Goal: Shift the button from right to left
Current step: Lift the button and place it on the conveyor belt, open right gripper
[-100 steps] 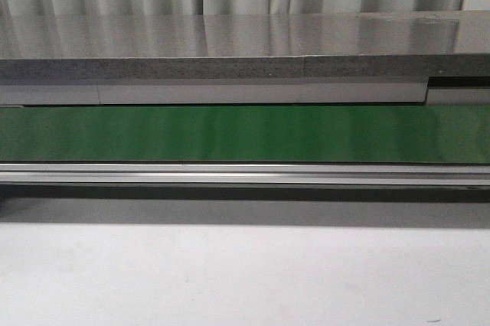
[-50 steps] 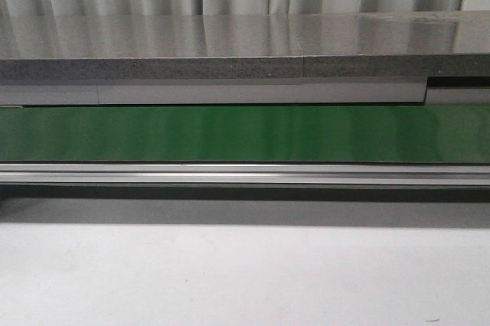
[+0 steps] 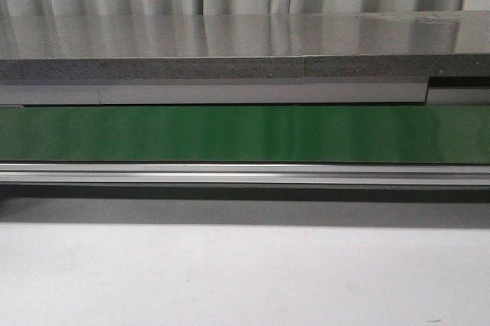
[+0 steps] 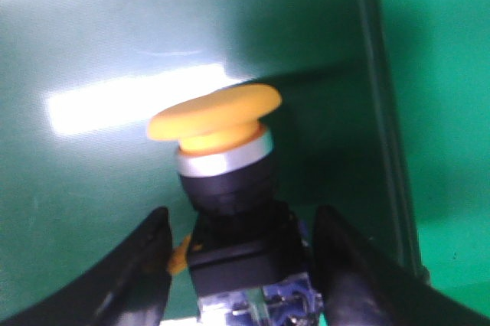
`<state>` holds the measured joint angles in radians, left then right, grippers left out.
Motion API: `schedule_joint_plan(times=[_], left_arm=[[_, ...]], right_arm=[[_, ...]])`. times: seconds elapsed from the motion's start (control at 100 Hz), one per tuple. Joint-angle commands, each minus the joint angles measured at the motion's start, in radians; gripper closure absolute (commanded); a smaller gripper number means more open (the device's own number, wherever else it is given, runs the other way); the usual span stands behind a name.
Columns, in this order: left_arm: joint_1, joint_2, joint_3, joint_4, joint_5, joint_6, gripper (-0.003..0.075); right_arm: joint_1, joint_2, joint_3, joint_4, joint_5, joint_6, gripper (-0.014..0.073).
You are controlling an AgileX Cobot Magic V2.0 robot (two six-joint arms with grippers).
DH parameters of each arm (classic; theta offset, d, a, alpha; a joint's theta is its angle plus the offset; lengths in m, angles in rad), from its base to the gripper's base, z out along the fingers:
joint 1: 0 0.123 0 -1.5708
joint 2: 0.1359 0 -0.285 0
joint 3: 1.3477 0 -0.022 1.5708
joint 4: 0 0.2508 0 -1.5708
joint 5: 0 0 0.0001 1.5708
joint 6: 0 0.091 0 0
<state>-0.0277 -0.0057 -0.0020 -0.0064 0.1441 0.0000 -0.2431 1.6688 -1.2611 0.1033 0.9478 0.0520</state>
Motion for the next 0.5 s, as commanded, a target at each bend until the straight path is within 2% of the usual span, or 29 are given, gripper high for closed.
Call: schedule_joint_plan(times=[0.0,0.11,0.26,0.31,0.49], left_arm=[[0.002,-0.031,0.045,-0.004,-0.077,-0.013,0.0741],[0.002,-0.031,0.045,-0.004,-0.077,-0.013,0.0741],[0.002,-0.031,0.045,-0.004,-0.077,-0.013,0.0741],[0.002,-0.031,0.045,-0.004,-0.077,-0.013,0.0741],[0.002,-0.031,0.045,-0.004,-0.077,-0.013,0.0741]], right_arm=[[-0.001,-0.029,-0.021,0.003,-0.040,-0.022,0.0389],[-0.001,-0.018,-0.021,0.003,-0.040,-0.033,0.0356],[0.000,-0.017,-0.021,0.004,-0.075,-0.044,0.0113],[0.000,-0.017,-0.021,0.004,-0.080,-0.044,0.0064],[0.026,-0.050,-0.022,0.006,-0.064,-0.066,0.0052]])
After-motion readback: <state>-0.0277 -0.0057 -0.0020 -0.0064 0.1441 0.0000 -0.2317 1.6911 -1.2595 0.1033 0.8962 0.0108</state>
